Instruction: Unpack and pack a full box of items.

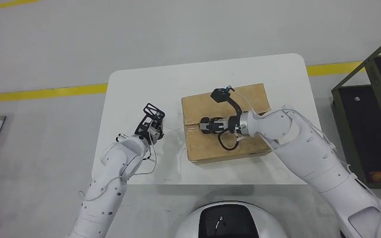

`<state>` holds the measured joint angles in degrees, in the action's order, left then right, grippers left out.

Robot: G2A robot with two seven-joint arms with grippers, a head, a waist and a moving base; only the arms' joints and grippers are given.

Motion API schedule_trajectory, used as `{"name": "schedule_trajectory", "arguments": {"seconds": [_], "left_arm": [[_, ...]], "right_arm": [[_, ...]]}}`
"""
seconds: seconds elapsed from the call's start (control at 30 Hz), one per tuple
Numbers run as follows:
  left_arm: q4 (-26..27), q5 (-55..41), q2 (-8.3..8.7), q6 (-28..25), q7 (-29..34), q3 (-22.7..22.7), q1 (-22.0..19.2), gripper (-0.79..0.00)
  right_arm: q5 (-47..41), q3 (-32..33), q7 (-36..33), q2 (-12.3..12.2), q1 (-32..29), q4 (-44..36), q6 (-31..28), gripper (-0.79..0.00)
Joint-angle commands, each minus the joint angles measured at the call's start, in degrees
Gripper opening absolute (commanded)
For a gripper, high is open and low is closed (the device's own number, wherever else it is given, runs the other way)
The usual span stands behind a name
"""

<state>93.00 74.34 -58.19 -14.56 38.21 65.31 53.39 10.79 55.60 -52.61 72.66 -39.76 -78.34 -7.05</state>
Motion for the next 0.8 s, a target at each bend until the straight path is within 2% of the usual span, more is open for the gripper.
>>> {"name": "schedule_trajectory", "arguments": {"seconds": [0.0,0.27,0.5,0.77], "left_arm": [[1.32,1.84,-0.01,1.19,0.11,0.14,0.43,0.0],[4.36,3.05,-0.5,4.33,0.96,0.69,0.04,0.0],[5.71,6.26,-0.96,6.58,0.39,0.21,0.15,0.0],[6.58,5.71,-1.53,6.48,-0.16,0.13,0.32,0.0]], "right_arm": [[-0.04,0.09,0.05,-0.03,-0.13,-0.03,-0.15,-0.785],[-0.35,0.94,0.33,-0.26,-0.75,-1.23,-1.14,-0.785],[-0.17,4.16,0.68,-1.2,-3.35,-6.1,-1.29,-0.785],[0.37,7.89,-0.03,-2.38,-6.65,-10.17,-0.72,-0.785]]}}
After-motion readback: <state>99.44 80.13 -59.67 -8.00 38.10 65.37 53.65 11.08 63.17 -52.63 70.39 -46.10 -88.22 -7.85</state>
